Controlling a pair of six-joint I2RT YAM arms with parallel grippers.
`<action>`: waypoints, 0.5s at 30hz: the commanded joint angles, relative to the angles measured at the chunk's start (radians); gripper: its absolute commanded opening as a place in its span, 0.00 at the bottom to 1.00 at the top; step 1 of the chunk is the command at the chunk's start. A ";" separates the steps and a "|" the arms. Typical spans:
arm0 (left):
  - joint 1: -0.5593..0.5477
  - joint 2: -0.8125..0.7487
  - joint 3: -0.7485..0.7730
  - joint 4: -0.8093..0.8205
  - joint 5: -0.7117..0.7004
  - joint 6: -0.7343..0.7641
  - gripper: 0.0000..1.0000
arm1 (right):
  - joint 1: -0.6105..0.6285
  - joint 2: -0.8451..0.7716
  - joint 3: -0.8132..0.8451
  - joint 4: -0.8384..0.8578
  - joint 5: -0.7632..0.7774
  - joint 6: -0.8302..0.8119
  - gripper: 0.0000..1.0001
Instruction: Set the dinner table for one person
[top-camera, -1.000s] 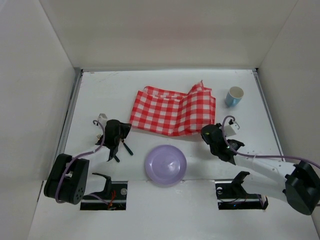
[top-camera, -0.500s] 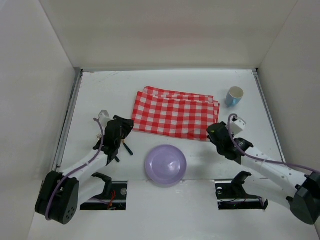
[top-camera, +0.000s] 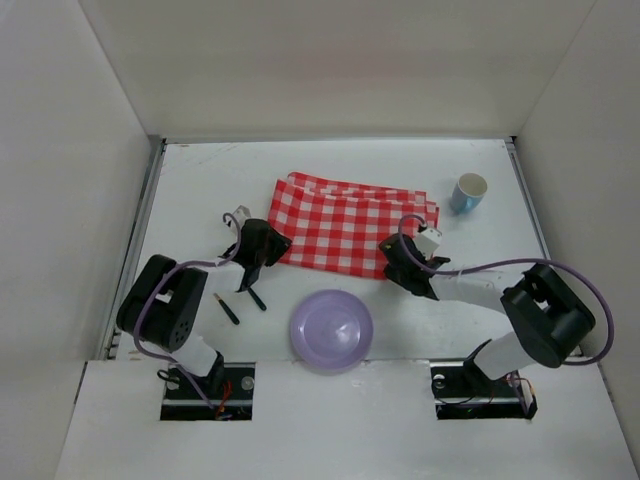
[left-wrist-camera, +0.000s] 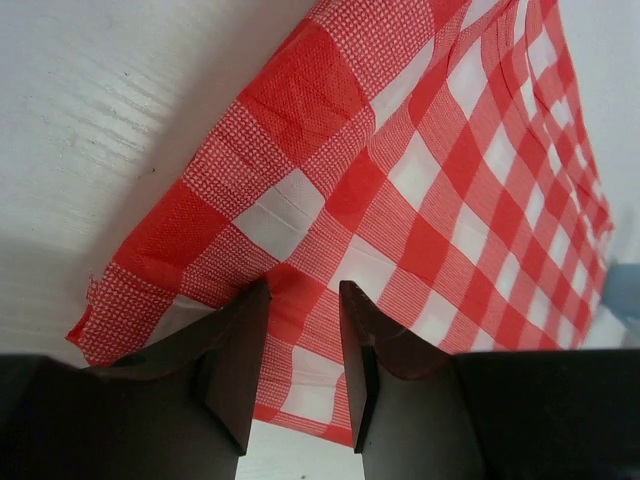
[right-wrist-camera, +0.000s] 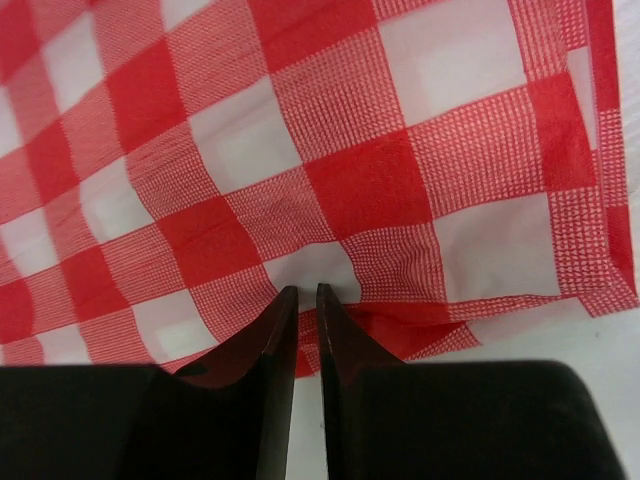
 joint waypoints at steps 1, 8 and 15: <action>0.062 -0.015 -0.068 0.026 -0.003 -0.029 0.33 | -0.018 0.044 0.041 0.072 -0.018 0.026 0.19; 0.118 -0.172 -0.177 0.025 -0.034 -0.020 0.34 | -0.097 0.105 0.108 0.085 -0.053 -0.040 0.19; 0.128 -0.235 -0.151 0.009 -0.005 -0.025 0.35 | -0.127 0.052 0.113 0.069 -0.050 -0.074 0.19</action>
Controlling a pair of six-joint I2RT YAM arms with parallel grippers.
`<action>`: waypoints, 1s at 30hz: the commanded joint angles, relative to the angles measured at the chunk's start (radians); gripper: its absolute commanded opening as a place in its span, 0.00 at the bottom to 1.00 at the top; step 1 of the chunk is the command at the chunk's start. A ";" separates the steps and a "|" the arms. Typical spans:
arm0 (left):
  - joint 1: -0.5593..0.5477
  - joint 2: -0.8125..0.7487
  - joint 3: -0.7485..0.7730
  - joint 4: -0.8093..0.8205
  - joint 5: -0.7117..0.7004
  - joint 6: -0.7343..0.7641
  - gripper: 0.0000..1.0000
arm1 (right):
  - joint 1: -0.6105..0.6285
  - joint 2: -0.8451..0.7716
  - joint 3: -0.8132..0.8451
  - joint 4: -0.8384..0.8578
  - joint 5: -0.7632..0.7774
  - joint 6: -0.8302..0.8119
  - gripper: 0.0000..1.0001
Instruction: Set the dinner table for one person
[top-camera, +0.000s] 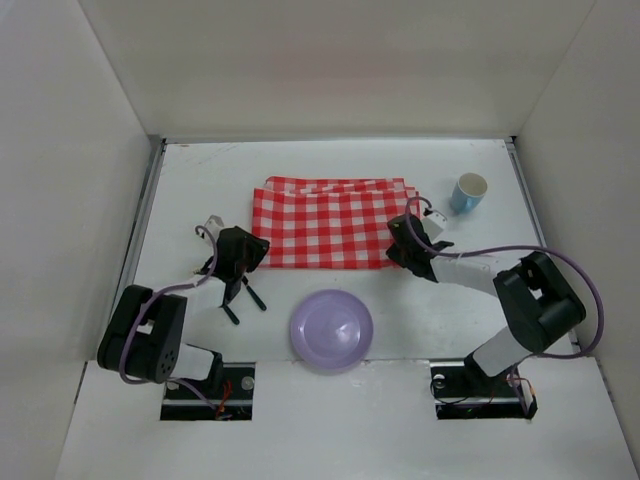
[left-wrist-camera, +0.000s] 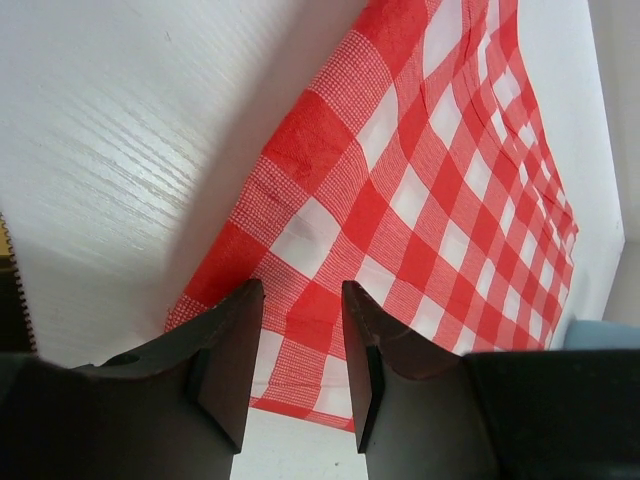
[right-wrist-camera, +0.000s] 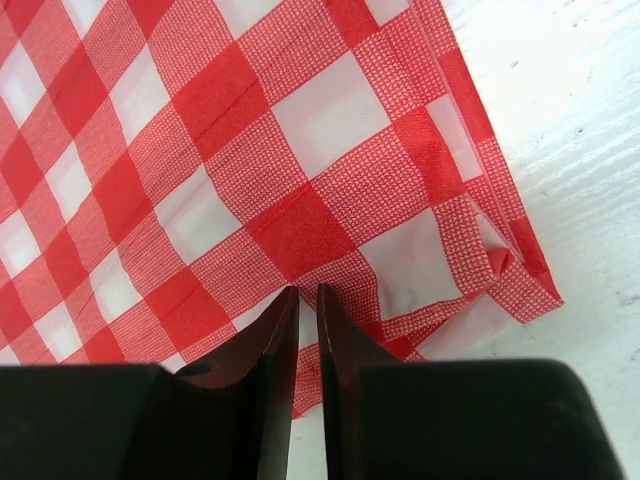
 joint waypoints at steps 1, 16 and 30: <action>-0.004 -0.053 0.006 -0.020 -0.011 0.006 0.35 | -0.002 -0.071 -0.003 -0.004 0.022 -0.027 0.19; -0.233 -0.363 -0.049 -0.032 -0.017 0.215 0.16 | 0.104 -0.553 -0.077 -0.129 0.091 -0.228 0.22; -0.323 -0.406 -0.155 0.095 -0.120 0.293 0.13 | 0.240 -0.543 -0.086 -0.238 -0.122 -0.357 0.41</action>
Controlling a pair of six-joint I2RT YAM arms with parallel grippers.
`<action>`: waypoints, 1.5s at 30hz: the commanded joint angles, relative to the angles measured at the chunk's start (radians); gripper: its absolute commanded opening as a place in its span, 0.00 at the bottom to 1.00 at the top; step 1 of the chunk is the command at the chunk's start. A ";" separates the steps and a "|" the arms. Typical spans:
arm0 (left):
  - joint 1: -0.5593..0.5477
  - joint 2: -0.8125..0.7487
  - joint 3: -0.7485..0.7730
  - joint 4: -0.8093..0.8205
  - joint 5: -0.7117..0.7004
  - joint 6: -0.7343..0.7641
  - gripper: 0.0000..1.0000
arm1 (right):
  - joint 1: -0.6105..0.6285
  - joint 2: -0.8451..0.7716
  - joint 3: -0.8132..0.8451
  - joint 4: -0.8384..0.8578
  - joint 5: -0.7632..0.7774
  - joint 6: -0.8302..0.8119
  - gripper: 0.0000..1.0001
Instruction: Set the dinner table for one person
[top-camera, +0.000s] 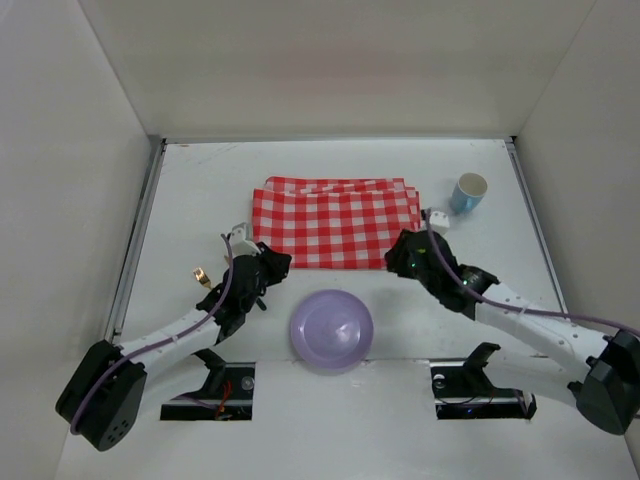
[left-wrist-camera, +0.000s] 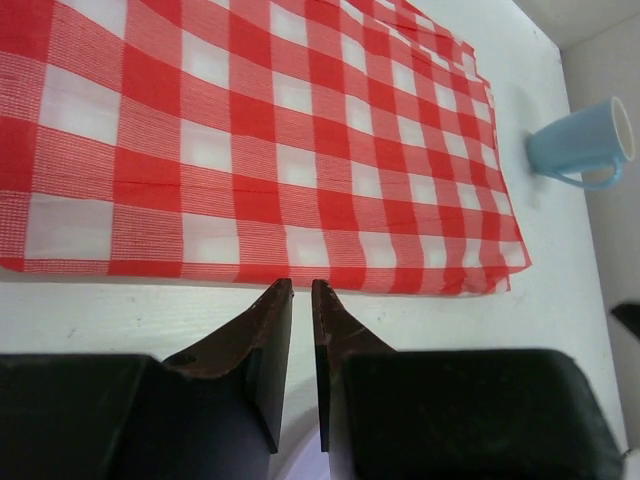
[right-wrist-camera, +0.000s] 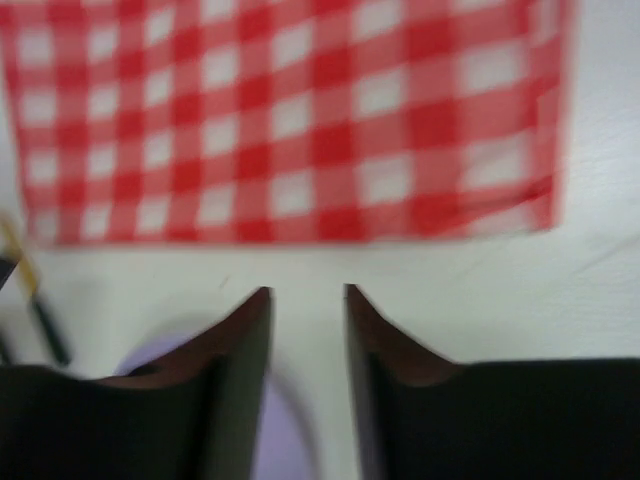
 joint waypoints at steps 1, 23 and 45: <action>0.007 -0.026 -0.018 0.083 -0.041 0.020 0.14 | 0.124 -0.008 -0.030 -0.071 -0.116 -0.022 0.50; 0.136 -0.045 -0.001 -0.082 -0.181 -0.065 0.34 | 0.192 0.123 -0.075 0.059 -0.163 0.012 0.61; 0.277 0.296 0.093 -0.070 -0.108 -0.228 0.35 | -0.288 0.440 0.071 0.164 -0.114 0.023 0.44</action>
